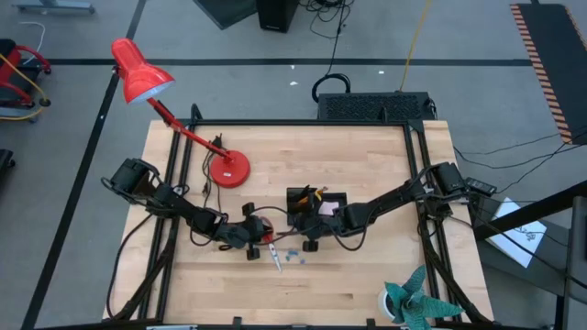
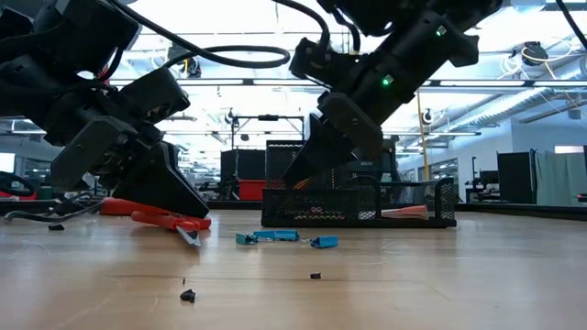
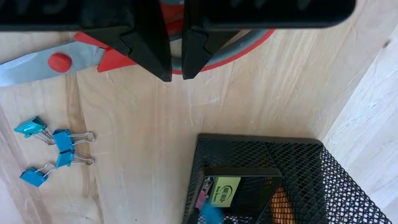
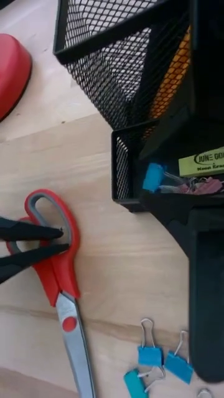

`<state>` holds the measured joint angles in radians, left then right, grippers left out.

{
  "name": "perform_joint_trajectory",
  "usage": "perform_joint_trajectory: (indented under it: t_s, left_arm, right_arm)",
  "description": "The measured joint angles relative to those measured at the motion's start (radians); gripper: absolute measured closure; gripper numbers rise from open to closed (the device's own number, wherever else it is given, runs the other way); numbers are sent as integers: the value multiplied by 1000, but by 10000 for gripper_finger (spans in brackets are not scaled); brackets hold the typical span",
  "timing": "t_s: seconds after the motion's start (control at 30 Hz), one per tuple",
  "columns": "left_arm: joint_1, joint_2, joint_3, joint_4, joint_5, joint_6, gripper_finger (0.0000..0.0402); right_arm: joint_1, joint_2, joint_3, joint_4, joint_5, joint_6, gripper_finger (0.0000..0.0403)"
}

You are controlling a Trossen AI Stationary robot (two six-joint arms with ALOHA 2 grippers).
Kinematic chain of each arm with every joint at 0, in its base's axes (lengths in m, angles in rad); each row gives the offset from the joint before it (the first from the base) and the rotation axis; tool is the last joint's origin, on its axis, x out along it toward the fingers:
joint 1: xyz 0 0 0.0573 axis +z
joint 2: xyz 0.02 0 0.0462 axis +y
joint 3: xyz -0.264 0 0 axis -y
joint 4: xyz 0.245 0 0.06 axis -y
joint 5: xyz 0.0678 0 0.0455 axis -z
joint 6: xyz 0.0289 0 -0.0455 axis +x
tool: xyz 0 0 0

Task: Pick and place office supplies into organizer
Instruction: Put the blue binder clip into the black desk organizer

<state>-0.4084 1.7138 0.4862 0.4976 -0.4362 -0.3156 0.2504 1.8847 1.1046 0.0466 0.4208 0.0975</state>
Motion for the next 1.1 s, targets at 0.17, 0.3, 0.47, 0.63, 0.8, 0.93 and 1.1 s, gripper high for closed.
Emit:
perform_joint_trajectory:
  t_s: [0.17,0.3,0.47,0.63,0.8,0.93,1.1]
  left_arm:
    - [0,0,0,0,0,-1,355]
    - [0,0,0,0,0,0,355]
    - [0,0,0,0,0,0,355]
    - [0,0,0,0,0,2,355]
    - [0,0,0,0,0,-1,355]
    - [0,0,0,0,0,-1,355]
    - [0,0,0,7,1,-10,355]
  right_arm:
    - [-3,0,0,0,1,13,296]
    - [-3,0,0,0,1,15,290]
    - [23,-1,0,44,-1,-2,292]
    - [96,-23,2,70,-5,-11,297]
    - [193,-59,2,71,-5,129,294]
    - [256,-54,3,59,-5,352,294]
    - [303,-7,3,41,29,639,293]
